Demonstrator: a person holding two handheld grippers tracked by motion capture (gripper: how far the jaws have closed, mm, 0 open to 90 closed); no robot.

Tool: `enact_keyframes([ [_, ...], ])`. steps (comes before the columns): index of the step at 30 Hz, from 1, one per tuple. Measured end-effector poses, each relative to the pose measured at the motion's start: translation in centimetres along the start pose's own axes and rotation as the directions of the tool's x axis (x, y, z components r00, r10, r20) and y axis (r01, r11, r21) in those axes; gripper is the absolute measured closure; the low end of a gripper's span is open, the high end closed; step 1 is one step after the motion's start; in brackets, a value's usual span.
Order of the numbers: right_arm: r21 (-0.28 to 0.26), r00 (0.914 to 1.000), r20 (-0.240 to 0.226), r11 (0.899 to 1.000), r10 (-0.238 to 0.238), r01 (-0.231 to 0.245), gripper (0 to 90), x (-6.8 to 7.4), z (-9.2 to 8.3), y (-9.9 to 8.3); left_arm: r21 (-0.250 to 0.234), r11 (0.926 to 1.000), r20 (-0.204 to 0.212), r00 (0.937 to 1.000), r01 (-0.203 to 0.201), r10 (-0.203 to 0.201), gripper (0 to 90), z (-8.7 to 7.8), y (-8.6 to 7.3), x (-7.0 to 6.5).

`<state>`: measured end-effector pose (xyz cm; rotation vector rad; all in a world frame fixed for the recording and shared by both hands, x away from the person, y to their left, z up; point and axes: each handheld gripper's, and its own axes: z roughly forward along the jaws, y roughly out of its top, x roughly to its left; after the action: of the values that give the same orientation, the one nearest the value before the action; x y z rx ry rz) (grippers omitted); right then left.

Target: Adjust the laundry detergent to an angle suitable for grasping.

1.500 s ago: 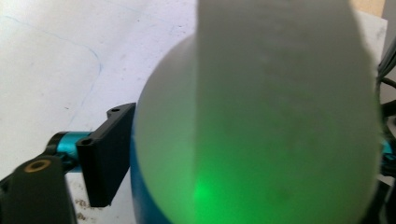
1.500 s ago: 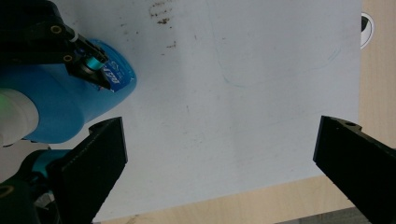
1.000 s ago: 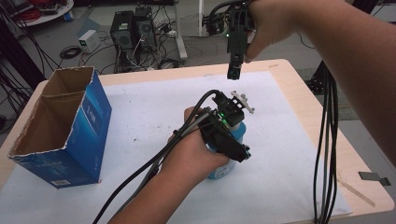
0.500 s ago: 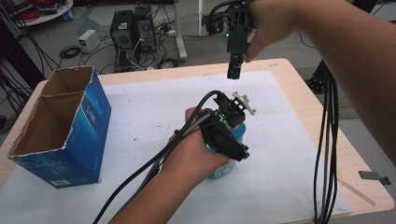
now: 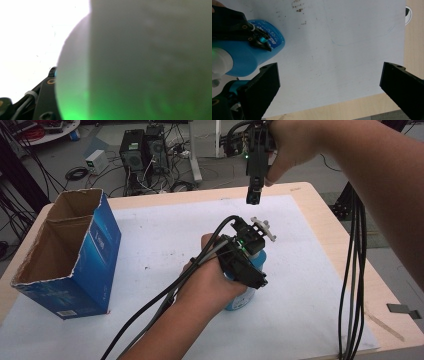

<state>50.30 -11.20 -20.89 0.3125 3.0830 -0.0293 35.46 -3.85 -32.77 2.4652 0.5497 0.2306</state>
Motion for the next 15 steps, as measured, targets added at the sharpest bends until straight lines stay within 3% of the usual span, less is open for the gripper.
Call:
enact_keyframes([
  [9, -0.001, 1.0000, 0.000, 1.000, -0.002, 0.002, 1.8, 0.1, 0.0, 0.0, 0.001, 1.0000, 0.025, 0.9997, 0.004, -0.004, 43.9, -0.6, -0.1, 0.0],
  [15, -0.002, 1.0000, 0.004, 1.000, -0.008, 0.008, 1.8, 0.2, -0.1, 0.1, 0.000, 1.0000, 0.074, 0.9972, -0.006, 0.006, 44.1, -1.8, -0.3, 0.0],
])
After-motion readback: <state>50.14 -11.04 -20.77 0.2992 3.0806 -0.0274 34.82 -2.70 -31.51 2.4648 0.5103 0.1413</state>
